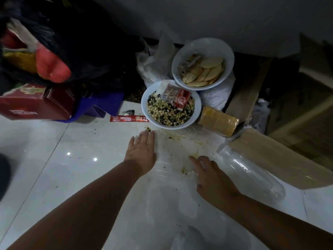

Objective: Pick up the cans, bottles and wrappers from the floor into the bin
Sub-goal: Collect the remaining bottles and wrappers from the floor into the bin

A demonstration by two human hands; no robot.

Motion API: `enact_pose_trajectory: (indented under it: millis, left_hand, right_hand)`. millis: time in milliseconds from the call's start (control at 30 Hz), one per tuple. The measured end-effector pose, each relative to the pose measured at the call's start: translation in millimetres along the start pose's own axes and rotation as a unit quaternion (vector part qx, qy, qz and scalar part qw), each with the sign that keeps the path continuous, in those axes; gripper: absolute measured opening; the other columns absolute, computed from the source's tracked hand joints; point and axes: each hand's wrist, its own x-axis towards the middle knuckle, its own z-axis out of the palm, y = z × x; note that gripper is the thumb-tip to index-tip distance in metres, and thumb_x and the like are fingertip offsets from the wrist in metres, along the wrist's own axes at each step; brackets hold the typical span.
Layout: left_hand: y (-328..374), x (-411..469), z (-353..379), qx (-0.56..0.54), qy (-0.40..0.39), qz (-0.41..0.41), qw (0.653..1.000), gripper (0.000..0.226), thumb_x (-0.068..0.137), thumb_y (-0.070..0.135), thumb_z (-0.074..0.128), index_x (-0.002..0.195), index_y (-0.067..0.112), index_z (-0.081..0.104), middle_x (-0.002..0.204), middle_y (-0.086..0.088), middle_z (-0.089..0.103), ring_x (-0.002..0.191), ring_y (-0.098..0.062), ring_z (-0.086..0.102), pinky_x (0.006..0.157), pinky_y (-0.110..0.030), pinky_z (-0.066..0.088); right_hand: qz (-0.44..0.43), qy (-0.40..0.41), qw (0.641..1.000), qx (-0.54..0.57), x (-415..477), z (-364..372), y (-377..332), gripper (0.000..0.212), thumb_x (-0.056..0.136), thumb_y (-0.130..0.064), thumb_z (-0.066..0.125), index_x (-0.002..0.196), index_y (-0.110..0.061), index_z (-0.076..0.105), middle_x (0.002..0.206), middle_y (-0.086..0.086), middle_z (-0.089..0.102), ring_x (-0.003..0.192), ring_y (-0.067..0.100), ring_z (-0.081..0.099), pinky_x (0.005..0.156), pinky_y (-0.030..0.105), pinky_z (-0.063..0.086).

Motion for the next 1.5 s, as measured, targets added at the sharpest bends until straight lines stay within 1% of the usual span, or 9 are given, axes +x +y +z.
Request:
enact_pose_trajectory:
  millis: [400,533,633,767,900,1100,1233,1400,1500]
  left_hand:
    - [-58,60,-16,-0.034,0.049,-0.097,0.994,0.078,0.090,0.018,0.048,0.152,0.016,0.001,0.160,-0.010,-0.002,0.146,-0.027,-0.005,0.117,-0.045,0.000]
    - [-69,55,-11,0.004,0.077,-0.112,0.991,0.058,0.094,0.019,0.043,0.147,0.011,0.022,0.149,-0.015,0.029,0.139,-0.032,0.026,0.116,-0.046,0.015]
    - [-74,40,-5,0.037,0.095,-0.106,0.989,0.043,0.094,0.017,0.044,0.136,0.011,0.038,0.130,-0.014,0.048,0.114,-0.030,0.048,0.094,-0.040,0.042]
    - [-82,18,-5,0.004,0.073,-0.103,0.992,0.046,0.095,0.012,0.042,0.140,0.016,0.034,0.125,-0.011,0.050,0.106,-0.029,0.056,0.083,-0.036,0.047]
    - [-99,-19,-33,-0.053,0.104,-0.125,0.985,0.037,0.088,0.002,0.042,0.123,0.014,0.047,0.108,-0.010,0.056,0.093,-0.030,0.059,0.074,-0.036,0.047]
    - [-137,-114,-104,-0.068,0.152,-0.157,0.973,0.022,0.085,0.002,0.043,0.104,0.011,0.049,0.101,-0.013,0.058,0.090,-0.035,0.059,0.067,-0.036,0.041]
    - [-172,-186,-151,-0.081,0.195,-0.220,0.952,0.019,0.085,0.001,0.043,0.099,0.014,0.047,0.098,-0.012,0.057,0.086,-0.036,0.059,0.062,-0.036,0.036]
    - [-207,-263,-216,-0.081,0.265,-0.266,0.923,0.016,0.090,0.004,0.046,0.101,0.014,0.051,0.094,-0.009,0.059,0.083,-0.030,0.060,0.065,-0.036,0.046]
    - [-221,-296,-265,-0.095,0.335,-0.276,0.896,0.009,0.091,0.009,0.046,0.095,0.013,0.052,0.090,-0.010,0.060,0.081,-0.031,0.059,0.067,-0.041,0.049]
  right_hand:
    - [-0.153,0.021,0.988,-0.006,100,-31,-61,0.078,0.081,-0.015,0.058,0.146,-0.022,0.015,0.141,0.007,0.025,0.116,0.028,0.040,0.087,0.036,0.046]
    - [-0.168,0.022,0.986,0.000,116,-31,-68,0.077,0.080,-0.012,0.057,0.145,-0.022,0.017,0.140,0.007,0.027,0.113,0.028,0.041,0.087,0.037,0.046]
    - [-0.173,0.018,0.985,-0.011,121,-34,-75,0.077,0.082,-0.013,0.057,0.146,-0.022,0.015,0.141,0.007,0.026,0.115,0.028,0.041,0.085,0.038,0.048]
    - [-0.180,0.006,0.983,-0.017,123,-42,-92,0.078,0.082,-0.017,0.059,0.146,-0.023,0.015,0.144,0.006,0.022,0.120,0.028,0.037,0.088,0.040,0.048]
    - [-0.210,0.034,0.977,-0.019,121,-61,-119,0.079,0.080,-0.016,0.060,0.146,-0.023,0.017,0.140,0.003,0.025,0.117,0.024,0.039,0.087,0.036,0.048]
    - [-0.288,0.088,0.952,-0.058,116,-126,-204,0.070,0.080,-0.017,0.056,0.143,-0.023,0.024,0.137,0.001,0.029,0.116,0.021,0.043,0.087,0.027,0.042]
    - [-0.337,0.138,0.930,-0.049,107,-192,-287,0.043,0.082,-0.019,0.045,0.124,-0.023,0.040,0.127,-0.001,0.036,0.113,0.021,0.045,0.087,0.035,0.045]
    - [-0.379,0.205,0.902,0.026,84,-273,-377,0.044,0.079,-0.024,0.065,0.118,-0.025,0.043,0.120,-0.005,0.037,0.098,0.019,0.053,0.070,0.030,0.044]
    - [-0.391,0.254,0.883,0.064,75,-319,-427,0.050,0.077,-0.029,0.071,0.114,-0.024,0.039,0.118,-0.001,0.037,0.089,0.021,0.055,0.071,0.037,0.050]
